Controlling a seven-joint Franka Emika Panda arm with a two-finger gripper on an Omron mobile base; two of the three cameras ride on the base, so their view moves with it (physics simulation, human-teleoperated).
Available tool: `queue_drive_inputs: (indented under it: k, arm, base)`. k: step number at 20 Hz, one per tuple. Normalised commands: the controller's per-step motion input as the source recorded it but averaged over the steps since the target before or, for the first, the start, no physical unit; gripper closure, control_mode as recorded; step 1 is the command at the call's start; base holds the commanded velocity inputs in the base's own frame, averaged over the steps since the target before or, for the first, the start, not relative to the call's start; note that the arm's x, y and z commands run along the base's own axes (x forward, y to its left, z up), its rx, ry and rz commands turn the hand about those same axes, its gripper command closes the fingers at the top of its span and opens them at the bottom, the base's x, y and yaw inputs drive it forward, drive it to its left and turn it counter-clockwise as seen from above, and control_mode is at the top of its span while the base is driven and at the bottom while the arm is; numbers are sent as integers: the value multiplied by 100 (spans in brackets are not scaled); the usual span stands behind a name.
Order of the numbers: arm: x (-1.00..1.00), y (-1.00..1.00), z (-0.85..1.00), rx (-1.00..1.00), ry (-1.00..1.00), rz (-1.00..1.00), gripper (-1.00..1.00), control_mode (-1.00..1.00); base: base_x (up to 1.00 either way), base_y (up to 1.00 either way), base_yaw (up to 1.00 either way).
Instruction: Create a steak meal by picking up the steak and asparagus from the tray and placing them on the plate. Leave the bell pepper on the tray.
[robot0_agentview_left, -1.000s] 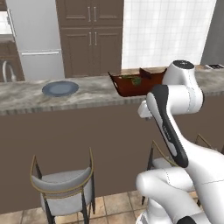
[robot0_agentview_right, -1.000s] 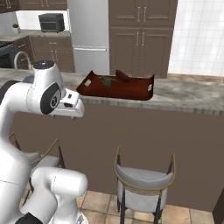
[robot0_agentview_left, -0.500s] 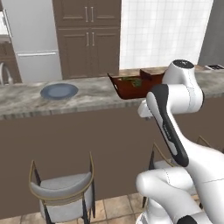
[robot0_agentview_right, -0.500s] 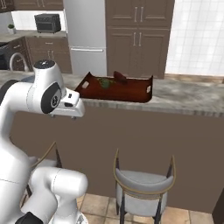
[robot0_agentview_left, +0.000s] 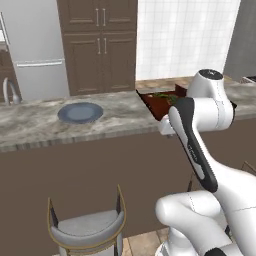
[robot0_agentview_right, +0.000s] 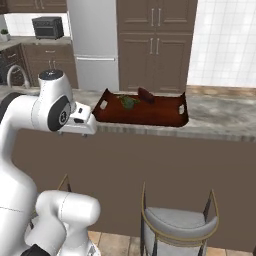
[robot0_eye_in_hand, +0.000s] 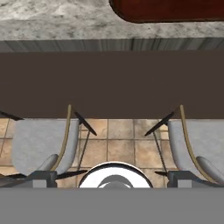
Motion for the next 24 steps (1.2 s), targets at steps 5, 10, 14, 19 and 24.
queue_drive_inputs:
  k: [5, 10, 14, 19, 24]
  arm:
    - [0, 0, 0, 0, 0, 0, -100, 100]
    - [0, 0, 0, 0, 0, 0, -100, 100]
    - [0, 0, 0, 0, 0, 0, -100, 100]
    - [6, 0, 0, 0, 0, 0, -100, -100]
    - [16, 0, 0, 0, 0, 0, -100, -100]
  base:
    - [40, 75, -14]
    - [52, 39, -8]
    - [67, 28, -1]
    - [26, 5, 0]
    - [0, 0, 0]
